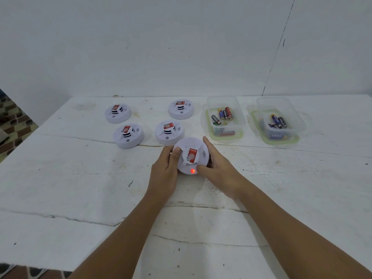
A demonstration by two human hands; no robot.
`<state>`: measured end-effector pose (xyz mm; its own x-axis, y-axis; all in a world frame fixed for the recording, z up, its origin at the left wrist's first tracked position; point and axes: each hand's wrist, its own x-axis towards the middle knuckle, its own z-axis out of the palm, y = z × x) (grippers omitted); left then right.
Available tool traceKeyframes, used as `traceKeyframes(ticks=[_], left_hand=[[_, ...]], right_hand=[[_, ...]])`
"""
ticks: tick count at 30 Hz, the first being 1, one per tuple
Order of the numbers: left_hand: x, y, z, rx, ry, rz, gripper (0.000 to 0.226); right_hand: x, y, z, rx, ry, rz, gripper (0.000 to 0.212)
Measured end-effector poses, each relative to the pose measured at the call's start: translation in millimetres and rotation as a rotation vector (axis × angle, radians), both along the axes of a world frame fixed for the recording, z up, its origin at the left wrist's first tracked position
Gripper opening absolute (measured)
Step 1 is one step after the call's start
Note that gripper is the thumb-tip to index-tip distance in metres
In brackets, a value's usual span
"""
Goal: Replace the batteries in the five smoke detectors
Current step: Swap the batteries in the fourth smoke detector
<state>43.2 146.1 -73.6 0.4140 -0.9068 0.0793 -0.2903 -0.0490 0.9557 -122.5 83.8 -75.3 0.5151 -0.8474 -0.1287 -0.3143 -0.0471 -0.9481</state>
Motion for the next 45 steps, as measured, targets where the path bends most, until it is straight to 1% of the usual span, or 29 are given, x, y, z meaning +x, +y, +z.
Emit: traceKeyframes(ticks=[5, 11, 22, 27, 37, 42, 45], left_hand=[[-0.1, 0.0, 0.1, 0.008, -0.012, -0.004, 0.033], [-0.9, 0.3, 1.3, 0.017, -0.006, 0.001, 0.029], [-0.3, 0.1, 0.5, 0.023, -0.023, 0.002, 0.032], [-1.7, 1.1, 3.4, 0.024, -0.027, 0.003, 0.034], [-1.3, 0.8, 2.7, 0.021, -0.037, -0.003, 0.035], [-1.9, 0.9, 3.3, 0.017, -0.032, -0.007, 0.036], [-1.4, 1.8, 3.0, 0.012, -0.022, -0.006, 0.034]], right_hand=[[1.3, 2.4, 3.1, 0.021, -0.022, -0.001, 0.102], [2.4, 2.9, 5.0, 0.020, -0.015, -0.010, 0.107], [1.7, 1.5, 1.0, 0.009, 0.008, -0.020, 0.098], [3.0, 2.8, 2.2, 0.015, -0.003, -0.014, 0.104], [3.0, 2.7, 0.7, 0.020, -0.025, -0.016, 0.109], [3.2, 2.5, 0.8, 0.011, -0.013, -0.017, 0.109], [2.8, 3.0, 1.3, 0.008, -0.007, -0.018, 0.105]])
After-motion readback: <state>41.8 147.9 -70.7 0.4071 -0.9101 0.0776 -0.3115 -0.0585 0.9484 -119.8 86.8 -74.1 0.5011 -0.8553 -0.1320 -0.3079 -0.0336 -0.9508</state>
